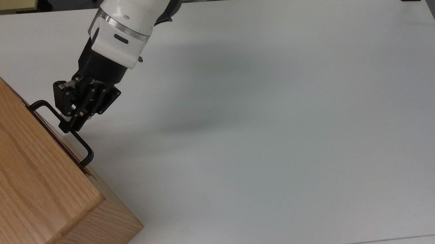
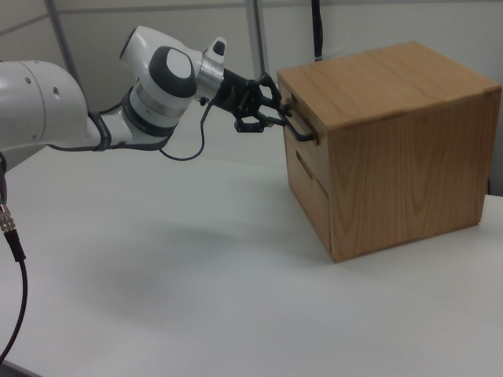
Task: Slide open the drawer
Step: 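Lower the gripper onto the black bar handle and close on it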
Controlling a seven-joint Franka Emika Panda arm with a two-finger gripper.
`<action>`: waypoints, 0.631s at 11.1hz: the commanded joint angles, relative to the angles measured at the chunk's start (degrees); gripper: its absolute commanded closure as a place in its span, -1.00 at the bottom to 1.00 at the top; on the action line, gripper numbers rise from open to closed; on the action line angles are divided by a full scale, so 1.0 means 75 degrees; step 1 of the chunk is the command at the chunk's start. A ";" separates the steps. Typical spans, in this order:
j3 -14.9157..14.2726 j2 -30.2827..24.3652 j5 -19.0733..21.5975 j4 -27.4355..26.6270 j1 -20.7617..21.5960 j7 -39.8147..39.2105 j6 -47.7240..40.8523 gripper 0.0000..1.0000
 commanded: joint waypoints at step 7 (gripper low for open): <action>-0.0065 0.0191 -0.0458 0.0015 -0.0158 0.0143 0.0227 0.53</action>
